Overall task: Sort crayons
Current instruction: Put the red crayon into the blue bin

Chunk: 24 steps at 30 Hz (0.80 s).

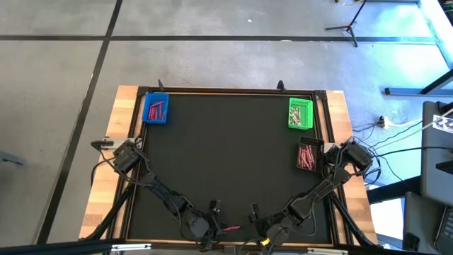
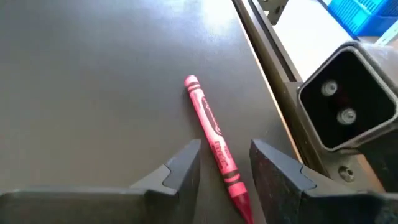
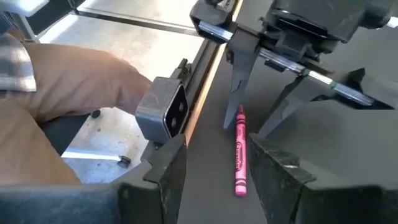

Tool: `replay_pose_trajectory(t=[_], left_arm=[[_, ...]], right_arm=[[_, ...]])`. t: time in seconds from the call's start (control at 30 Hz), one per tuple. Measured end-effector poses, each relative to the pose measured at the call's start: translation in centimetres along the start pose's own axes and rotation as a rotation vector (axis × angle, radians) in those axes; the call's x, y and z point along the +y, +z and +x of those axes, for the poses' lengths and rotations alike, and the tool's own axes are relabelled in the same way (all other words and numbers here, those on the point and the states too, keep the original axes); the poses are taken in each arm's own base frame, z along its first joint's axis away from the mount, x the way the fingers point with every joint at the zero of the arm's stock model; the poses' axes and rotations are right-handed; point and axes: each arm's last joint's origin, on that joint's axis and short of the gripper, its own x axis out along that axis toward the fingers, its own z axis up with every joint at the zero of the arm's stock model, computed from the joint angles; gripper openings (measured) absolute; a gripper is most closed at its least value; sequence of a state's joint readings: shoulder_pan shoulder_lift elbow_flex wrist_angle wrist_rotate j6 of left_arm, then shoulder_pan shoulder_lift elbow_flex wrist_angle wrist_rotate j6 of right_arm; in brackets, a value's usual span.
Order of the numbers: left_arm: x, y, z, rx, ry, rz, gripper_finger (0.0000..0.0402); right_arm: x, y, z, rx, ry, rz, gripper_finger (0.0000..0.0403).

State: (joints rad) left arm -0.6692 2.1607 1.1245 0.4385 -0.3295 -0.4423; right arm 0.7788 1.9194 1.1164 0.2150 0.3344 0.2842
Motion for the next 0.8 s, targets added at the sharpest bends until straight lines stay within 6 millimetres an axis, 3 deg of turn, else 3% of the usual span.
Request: replay_pose_trajectory(t=[0.27, 0.6, 0.8], left_arm=[[0.21, -0.72, 0.49, 0.006, 0.024, 0.037, 0.0126], [0.49, -1.01, 0.45, 0.045, 0.058, 0.092, 0.0017], [0.39, -0.65, 0.0, 0.045, 0.071, 0.11, 0.0016]], right_arm=[[-0.05, -0.01, 0.0, -0.002, -0.016, -0.001, 0.017], [-0.06, -0.02, 0.0, -0.001, -0.018, -0.002, 0.017], [-0.07, -0.05, 0.0, 0.001, -0.018, -0.003, 0.017]])
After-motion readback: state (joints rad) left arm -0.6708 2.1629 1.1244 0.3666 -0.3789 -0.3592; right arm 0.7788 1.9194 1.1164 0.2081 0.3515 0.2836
